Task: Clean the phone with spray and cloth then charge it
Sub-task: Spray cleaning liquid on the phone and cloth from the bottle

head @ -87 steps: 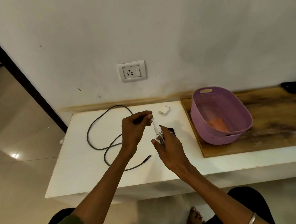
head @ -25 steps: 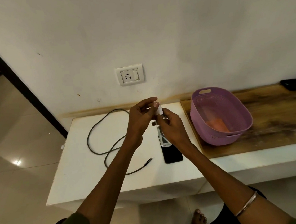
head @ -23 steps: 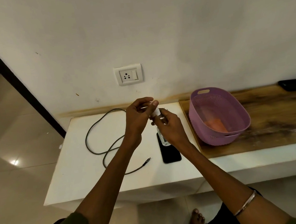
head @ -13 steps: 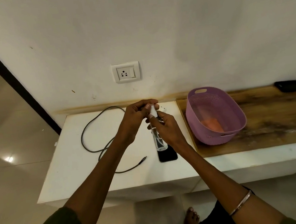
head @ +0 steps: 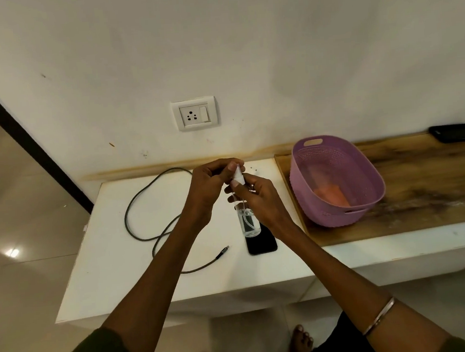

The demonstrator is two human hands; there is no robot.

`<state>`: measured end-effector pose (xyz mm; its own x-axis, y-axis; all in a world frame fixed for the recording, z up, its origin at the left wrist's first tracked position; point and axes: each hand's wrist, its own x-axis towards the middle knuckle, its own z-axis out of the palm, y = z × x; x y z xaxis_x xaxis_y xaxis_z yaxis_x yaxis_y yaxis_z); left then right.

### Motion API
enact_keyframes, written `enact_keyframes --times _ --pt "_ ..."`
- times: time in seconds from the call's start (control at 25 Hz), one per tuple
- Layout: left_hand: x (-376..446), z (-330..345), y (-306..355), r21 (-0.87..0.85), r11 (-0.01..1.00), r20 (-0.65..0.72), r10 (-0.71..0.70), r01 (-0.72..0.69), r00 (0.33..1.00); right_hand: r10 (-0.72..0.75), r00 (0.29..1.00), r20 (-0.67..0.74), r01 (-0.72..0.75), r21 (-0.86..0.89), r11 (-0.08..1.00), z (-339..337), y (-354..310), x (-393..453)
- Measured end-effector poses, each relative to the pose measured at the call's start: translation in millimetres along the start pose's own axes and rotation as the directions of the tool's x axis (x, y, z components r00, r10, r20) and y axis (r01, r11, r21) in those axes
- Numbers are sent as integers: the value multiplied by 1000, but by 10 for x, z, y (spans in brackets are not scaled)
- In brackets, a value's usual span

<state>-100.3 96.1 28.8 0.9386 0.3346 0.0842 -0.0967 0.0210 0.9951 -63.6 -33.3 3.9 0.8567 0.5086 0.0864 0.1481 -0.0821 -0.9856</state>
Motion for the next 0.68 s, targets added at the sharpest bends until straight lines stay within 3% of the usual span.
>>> enact_keyframes --times 0.24,0.32,0.4,0.56,0.68 --pt "-21 -26 -221 -58 998 -2 -40 40 999 2 999 -41 -6 -100 995 -288 -119 105" --pt "-88 -35 -483 83 989 -62 -113 118 992 -48 997 -59 42 -103 994 -508 -251 213" --pt "-190 -99 -811 342 922 -91 -160 182 983 -98 988 -118 81 -137 987 -773 -378 335" --pt "-299 -236 -1250 597 784 45 -247 172 968 -171 925 -340 58 -318 946 -1411 -433 591" --pt "-193 -247 -1413 718 696 207 -262 36 943 -144 878 -456 -35 -362 932 -1763 -200 778"
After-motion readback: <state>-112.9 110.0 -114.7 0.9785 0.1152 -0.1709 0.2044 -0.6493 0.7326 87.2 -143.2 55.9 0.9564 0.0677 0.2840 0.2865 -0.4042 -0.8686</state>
